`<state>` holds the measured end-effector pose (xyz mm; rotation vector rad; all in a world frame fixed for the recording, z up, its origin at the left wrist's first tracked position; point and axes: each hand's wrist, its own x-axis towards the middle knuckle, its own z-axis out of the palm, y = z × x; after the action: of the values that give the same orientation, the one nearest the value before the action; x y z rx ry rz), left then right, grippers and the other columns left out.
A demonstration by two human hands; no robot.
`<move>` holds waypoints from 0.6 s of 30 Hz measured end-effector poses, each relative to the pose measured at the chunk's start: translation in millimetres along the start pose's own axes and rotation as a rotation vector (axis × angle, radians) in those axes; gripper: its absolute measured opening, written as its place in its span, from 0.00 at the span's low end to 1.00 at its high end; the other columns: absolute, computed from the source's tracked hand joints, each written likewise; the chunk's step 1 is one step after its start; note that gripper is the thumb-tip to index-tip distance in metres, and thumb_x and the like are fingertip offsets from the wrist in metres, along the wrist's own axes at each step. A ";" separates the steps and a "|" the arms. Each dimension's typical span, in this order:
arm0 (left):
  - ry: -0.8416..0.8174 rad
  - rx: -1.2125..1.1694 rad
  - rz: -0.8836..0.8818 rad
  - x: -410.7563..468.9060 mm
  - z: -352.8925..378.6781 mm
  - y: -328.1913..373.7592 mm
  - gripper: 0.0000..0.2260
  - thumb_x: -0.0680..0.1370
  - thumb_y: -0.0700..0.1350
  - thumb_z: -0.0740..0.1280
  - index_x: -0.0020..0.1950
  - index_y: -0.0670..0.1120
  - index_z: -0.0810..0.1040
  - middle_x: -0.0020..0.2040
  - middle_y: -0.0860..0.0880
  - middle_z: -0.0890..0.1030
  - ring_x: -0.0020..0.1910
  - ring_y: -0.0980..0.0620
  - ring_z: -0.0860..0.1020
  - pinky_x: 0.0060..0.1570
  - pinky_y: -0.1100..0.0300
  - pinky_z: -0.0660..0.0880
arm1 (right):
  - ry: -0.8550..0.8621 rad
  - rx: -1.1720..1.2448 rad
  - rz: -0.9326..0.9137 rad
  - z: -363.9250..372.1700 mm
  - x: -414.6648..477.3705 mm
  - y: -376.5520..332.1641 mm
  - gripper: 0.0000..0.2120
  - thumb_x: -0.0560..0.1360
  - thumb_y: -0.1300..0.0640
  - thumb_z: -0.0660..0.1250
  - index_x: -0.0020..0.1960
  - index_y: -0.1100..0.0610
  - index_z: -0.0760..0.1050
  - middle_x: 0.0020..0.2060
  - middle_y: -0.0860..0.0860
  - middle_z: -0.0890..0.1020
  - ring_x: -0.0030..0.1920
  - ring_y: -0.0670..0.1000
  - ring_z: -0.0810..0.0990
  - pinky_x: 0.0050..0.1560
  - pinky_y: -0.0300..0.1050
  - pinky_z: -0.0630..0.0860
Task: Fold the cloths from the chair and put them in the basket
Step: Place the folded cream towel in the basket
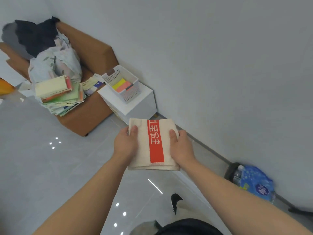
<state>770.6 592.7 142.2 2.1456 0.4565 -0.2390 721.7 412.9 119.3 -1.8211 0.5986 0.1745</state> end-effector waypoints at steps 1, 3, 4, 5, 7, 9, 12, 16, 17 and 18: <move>0.006 -0.002 -0.012 23.9 -13.0 2.3 0.17 0.84 0.61 0.57 0.60 0.52 0.78 0.51 0.53 0.84 0.49 0.49 0.83 0.56 0.43 0.80 | -0.011 -0.009 0.000 16.0 16.1 -17.3 0.16 0.85 0.41 0.53 0.58 0.53 0.68 0.44 0.47 0.81 0.42 0.46 0.82 0.36 0.41 0.76; 0.015 -0.003 -0.023 70.1 -38.2 6.1 0.17 0.84 0.60 0.57 0.61 0.52 0.78 0.52 0.52 0.84 0.50 0.48 0.83 0.57 0.43 0.79 | -0.032 -0.014 -0.006 48.4 47.8 -48.8 0.16 0.85 0.41 0.53 0.57 0.53 0.68 0.44 0.48 0.81 0.42 0.47 0.82 0.36 0.41 0.76; 0.015 -0.008 -0.019 95.6 -49.7 7.6 0.16 0.84 0.60 0.57 0.61 0.52 0.77 0.52 0.52 0.84 0.50 0.48 0.83 0.57 0.43 0.79 | -0.036 -0.013 -0.007 65.5 64.7 -63.5 0.15 0.85 0.41 0.53 0.57 0.53 0.68 0.45 0.48 0.81 0.42 0.47 0.82 0.36 0.41 0.75; 0.005 -0.011 -0.013 121.6 -59.8 9.2 0.16 0.84 0.60 0.57 0.61 0.52 0.77 0.52 0.52 0.84 0.50 0.48 0.82 0.57 0.43 0.79 | -0.034 -0.011 -0.007 83.0 82.1 -76.8 0.15 0.85 0.42 0.53 0.57 0.53 0.68 0.45 0.48 0.81 0.42 0.47 0.82 0.35 0.41 0.74; -0.020 -0.015 0.011 176.3 -76.8 13.1 0.16 0.84 0.59 0.57 0.62 0.51 0.76 0.53 0.51 0.83 0.51 0.48 0.82 0.58 0.44 0.79 | -0.021 -0.016 -0.004 117.1 117.7 -101.3 0.14 0.85 0.42 0.54 0.56 0.53 0.67 0.45 0.48 0.81 0.42 0.47 0.81 0.35 0.40 0.73; -0.041 0.001 0.041 229.4 -91.8 17.5 0.17 0.84 0.59 0.57 0.63 0.50 0.77 0.55 0.51 0.83 0.53 0.47 0.81 0.59 0.44 0.78 | 0.013 -0.027 0.010 149.5 150.7 -124.3 0.15 0.85 0.42 0.54 0.56 0.53 0.67 0.45 0.48 0.81 0.42 0.47 0.81 0.34 0.40 0.72; -0.113 0.047 0.071 306.1 -116.5 28.0 0.19 0.84 0.60 0.57 0.65 0.49 0.77 0.56 0.50 0.83 0.54 0.46 0.81 0.59 0.43 0.78 | 0.086 -0.017 0.051 192.5 191.3 -158.2 0.16 0.85 0.42 0.53 0.57 0.54 0.67 0.45 0.48 0.80 0.42 0.47 0.80 0.34 0.41 0.71; -0.244 0.119 0.107 395.5 -141.0 55.7 0.17 0.84 0.60 0.57 0.63 0.49 0.75 0.55 0.48 0.82 0.54 0.45 0.81 0.59 0.43 0.79 | 0.141 0.024 0.142 240.2 240.9 -196.6 0.16 0.85 0.41 0.53 0.58 0.54 0.67 0.47 0.50 0.81 0.44 0.49 0.82 0.40 0.46 0.79; -0.272 0.142 0.108 416.5 -142.9 62.0 0.17 0.84 0.60 0.57 0.62 0.50 0.75 0.55 0.48 0.82 0.54 0.44 0.81 0.59 0.43 0.79 | 0.150 0.028 0.167 248.7 253.6 -204.4 0.16 0.85 0.42 0.53 0.58 0.54 0.66 0.48 0.50 0.81 0.45 0.49 0.82 0.42 0.47 0.80; -0.305 0.159 0.104 437.9 -143.6 66.9 0.17 0.84 0.60 0.58 0.62 0.50 0.76 0.56 0.48 0.83 0.55 0.44 0.81 0.60 0.42 0.79 | 0.153 0.040 0.194 255.7 265.8 -211.7 0.15 0.85 0.42 0.53 0.59 0.54 0.66 0.49 0.50 0.81 0.45 0.49 0.82 0.41 0.47 0.79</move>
<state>1197.9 777.3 128.3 2.2294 0.1529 -0.5498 1096.9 612.7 105.0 -1.7470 0.8811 0.1532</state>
